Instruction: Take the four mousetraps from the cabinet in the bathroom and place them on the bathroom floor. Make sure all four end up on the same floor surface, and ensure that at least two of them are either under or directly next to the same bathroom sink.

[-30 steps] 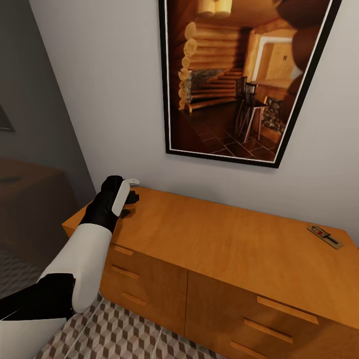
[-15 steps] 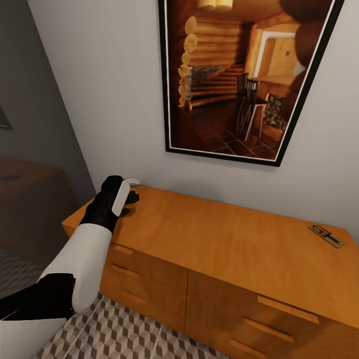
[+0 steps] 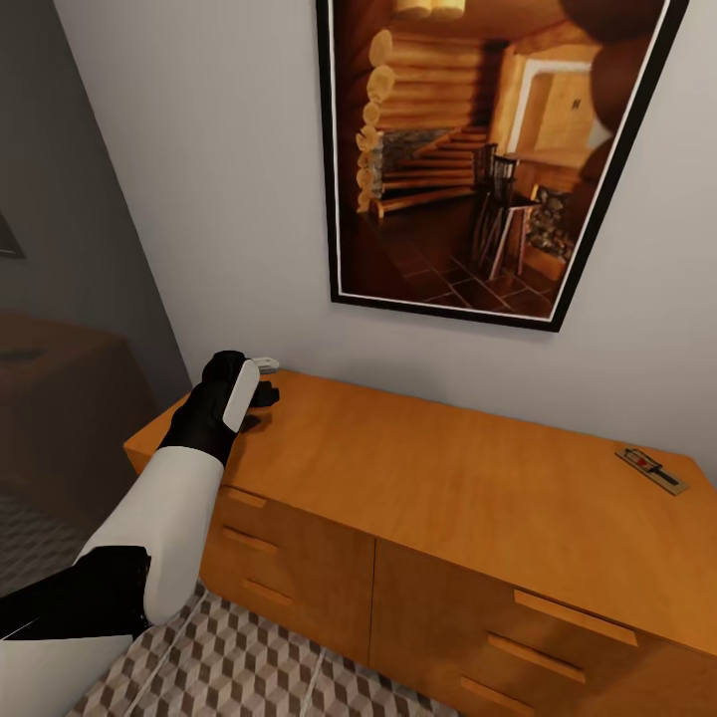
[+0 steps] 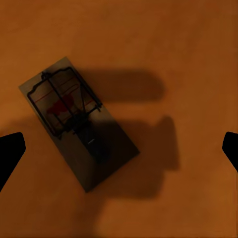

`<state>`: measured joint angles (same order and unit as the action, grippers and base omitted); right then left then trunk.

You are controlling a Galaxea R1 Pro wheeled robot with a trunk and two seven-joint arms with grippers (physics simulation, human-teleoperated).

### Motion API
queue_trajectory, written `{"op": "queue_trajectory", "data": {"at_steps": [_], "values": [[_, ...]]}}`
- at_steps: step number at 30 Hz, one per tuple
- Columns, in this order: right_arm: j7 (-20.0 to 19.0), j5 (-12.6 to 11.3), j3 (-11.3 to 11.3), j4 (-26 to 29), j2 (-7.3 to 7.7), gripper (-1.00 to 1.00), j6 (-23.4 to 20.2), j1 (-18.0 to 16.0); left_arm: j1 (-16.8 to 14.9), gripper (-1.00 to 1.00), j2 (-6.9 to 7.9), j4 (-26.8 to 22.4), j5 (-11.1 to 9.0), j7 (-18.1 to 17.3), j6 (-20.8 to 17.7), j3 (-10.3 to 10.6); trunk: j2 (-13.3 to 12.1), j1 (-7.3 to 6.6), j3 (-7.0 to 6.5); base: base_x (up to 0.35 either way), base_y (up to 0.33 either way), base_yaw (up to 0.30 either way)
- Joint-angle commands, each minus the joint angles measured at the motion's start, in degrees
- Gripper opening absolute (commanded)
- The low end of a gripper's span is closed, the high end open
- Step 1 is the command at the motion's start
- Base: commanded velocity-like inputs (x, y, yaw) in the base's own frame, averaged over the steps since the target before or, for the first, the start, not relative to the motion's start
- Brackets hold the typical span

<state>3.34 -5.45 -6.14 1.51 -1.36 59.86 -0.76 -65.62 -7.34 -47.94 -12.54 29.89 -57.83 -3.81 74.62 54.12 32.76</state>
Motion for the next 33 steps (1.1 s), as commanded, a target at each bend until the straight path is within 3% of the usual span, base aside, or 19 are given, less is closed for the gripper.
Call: {"op": "queue_trajectory", "data": {"at_steps": [1,25,33], "values": [[0.17,-0.52,-0.54,-0.02,-0.01,1.0,0.14,-0.03,-0.02,1.0,-0.05,-0.05,-0.62,0.52,-0.07,-0.14,0.03,0.0,0.1,0.0,0.0,0.0],[0.17,-0.52,-0.54,-0.02,-0.03,1.0,0.14,-0.03,0.14,1.0,-0.05,-0.05,-0.74,0.33,-0.14,-0.14,0.03,0.0,0.3,0.0,0.02,0.0],[0.17,-0.52,-0.54,-0.02,-0.03,1.0,0.14,-0.03,0.14,1.0,-0.05,0.01,-2.18,0.19,-0.17,-0.14,0.03,0.0,0.3,0.0,0.007,0.0]]}}
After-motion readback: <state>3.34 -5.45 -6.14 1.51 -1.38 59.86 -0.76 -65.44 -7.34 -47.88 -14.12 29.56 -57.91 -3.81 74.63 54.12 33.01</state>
